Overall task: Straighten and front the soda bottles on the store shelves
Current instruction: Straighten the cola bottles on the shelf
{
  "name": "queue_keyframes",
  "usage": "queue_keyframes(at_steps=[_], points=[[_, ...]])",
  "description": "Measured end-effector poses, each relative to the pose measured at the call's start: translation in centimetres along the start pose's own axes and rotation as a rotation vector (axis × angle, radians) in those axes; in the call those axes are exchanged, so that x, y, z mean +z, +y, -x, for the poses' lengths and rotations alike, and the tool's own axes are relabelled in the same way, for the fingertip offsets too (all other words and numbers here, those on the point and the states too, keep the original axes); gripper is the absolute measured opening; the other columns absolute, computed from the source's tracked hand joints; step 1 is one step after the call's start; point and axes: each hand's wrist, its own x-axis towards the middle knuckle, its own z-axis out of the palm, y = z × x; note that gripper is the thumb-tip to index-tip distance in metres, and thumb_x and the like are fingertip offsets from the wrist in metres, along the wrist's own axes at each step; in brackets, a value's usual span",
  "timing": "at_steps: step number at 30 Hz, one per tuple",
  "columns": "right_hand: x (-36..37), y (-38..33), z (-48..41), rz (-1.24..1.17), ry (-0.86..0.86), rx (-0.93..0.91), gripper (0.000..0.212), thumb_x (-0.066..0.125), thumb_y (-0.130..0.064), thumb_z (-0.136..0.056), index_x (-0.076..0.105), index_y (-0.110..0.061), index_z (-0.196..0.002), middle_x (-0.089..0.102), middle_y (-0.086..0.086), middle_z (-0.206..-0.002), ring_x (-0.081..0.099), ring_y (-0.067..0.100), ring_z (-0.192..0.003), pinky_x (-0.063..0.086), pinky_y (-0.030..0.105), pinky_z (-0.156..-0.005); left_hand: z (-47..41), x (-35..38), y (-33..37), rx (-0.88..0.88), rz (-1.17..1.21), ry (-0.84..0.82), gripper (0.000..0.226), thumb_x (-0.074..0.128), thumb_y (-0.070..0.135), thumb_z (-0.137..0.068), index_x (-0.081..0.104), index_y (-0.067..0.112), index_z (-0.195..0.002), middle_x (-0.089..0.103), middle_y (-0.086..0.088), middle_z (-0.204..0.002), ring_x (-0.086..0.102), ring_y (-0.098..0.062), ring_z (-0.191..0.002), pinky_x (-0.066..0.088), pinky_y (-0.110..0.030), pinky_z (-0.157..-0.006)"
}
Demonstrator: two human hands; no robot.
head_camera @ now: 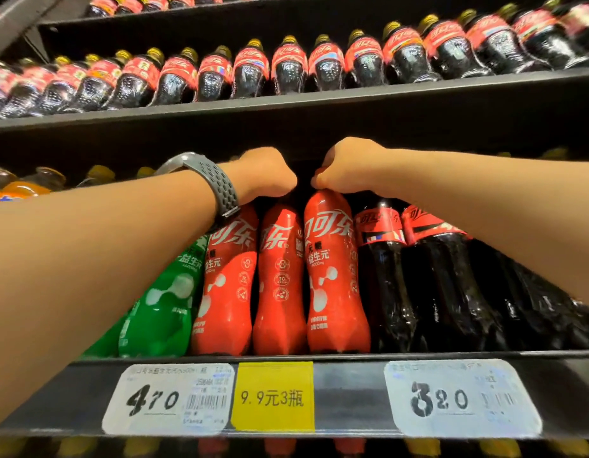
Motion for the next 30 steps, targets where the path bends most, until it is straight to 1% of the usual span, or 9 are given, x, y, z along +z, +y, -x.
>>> queue_keyframes(at_steps=[2,7,11,15,17,19,22,26,30], points=[[0.1,-0.1,0.0,-0.005,0.019,0.003,0.044,0.068,-0.041,-0.081,0.066,-0.013,-0.115,0.065,0.008,-0.112,0.061,0.025,-0.098,0.044,0.025,-0.07,0.0,-0.1,-0.4,0.035,0.003,-0.007,0.018,0.057,0.022,-0.085,0.062,0.004,-0.087,0.064,-0.015,-0.092,0.055,-0.028,-0.077,0.039,-0.03,-0.062],[0.5,-0.3,-0.3,-0.1,0.002,0.083,0.035,0.071,-0.03,-0.079,0.068,-0.011,-0.109,0.064,0.009,-0.102,0.058,0.024,-0.086,0.042,0.026,-0.066,-0.4,0.0,-1.1,0.099,-0.041,0.002,0.04,0.064,0.038,-0.086,0.066,0.003,-0.105,0.066,-0.017,-0.105,0.061,-0.035,-0.096,0.042,-0.031,-0.068],[0.9,-0.5,-0.4,-0.144,0.025,0.132,0.031,0.07,-0.027,-0.078,0.069,-0.01,-0.104,0.065,0.01,-0.098,0.061,0.025,-0.084,0.045,0.026,-0.065,-0.6,0.3,-1.4,0.149,-0.019,-0.013,0.047,0.064,0.047,-0.086,0.065,0.003,-0.104,0.065,-0.015,-0.103,0.06,-0.032,-0.093,0.039,-0.03,-0.067],[1.0,-0.4,-0.5,-0.195,0.057,0.163,0.027,0.07,-0.023,-0.077,0.068,-0.009,-0.1,0.064,0.01,-0.094,0.06,0.024,-0.08,0.042,0.024,-0.056,-0.9,0.1,-1.4,0.15,0.036,-0.017,0.043,0.066,0.039,-0.086,0.064,0.003,-0.108,0.065,-0.016,-0.109,0.061,-0.032,-0.098,0.042,-0.03,-0.069],[0.9,-0.3,-0.4,-0.2,0.065,0.171,0.025,0.07,-0.023,-0.078,0.068,-0.008,-0.099,0.064,0.009,-0.092,0.06,0.024,-0.079,0.04,0.023,-0.054,-0.8,0.0,-1.3,0.164,0.043,-0.027,0.039,0.065,0.036,-0.088,0.064,0.002,-0.108,0.066,-0.016,-0.106,0.061,-0.03,-0.093,0.043,-0.031,-0.069],[0.9,-0.4,-0.3,-0.196,0.07,0.174,0.024,0.068,-0.023,-0.079,0.068,-0.008,-0.099,0.064,0.01,-0.094,0.06,0.025,-0.081,0.041,0.024,-0.056,-0.7,-0.1,-1.2,0.171,0.041,-0.033,0.038,0.063,0.035,-0.09,0.064,0.001,-0.107,0.065,-0.016,-0.104,0.058,-0.029,-0.087,0.042,-0.032,-0.069],[0.9,-0.6,-0.2,-0.161,0.063,0.174,0.028,0.066,-0.024,-0.083,0.067,-0.009,-0.106,0.064,0.011,-0.1,0.06,0.026,-0.087,0.042,0.025,-0.066,-0.5,-0.4,-1.0,0.152,0.066,-0.03,0.039,0.063,0.034,-0.09,0.063,0.0,-0.108,0.063,-0.015,-0.1,0.061,-0.032,-0.094,0.042,-0.033,-0.07],[0.8,-0.6,-0.1,-0.123,0.036,0.147,0.029,0.062,-0.024,-0.088,0.065,-0.007,-0.111,0.064,0.012,-0.105,0.058,0.025,-0.087,0.04,0.025,-0.065,-0.3,-0.6,-1.0,0.138,0.098,-0.03,0.037,0.064,0.032,-0.09,0.063,-0.001,-0.106,0.065,-0.018,-0.105,0.061,-0.033,-0.097,0.043,-0.034,-0.071],[0.6,-0.5,0.1,-0.087,0.023,0.13,0.033,0.063,-0.028,-0.088,0.064,-0.007,-0.114,0.064,0.012,-0.108,0.058,0.025,-0.09,0.041,0.027,-0.068,0.2,-0.9,-0.8,0.151,0.026,0.018,0.041,0.061,0.037,-0.091,0.062,0.0,-0.108,0.065,-0.018,-0.108,0.061,-0.035,-0.102,0.041,-0.032,-0.07]])
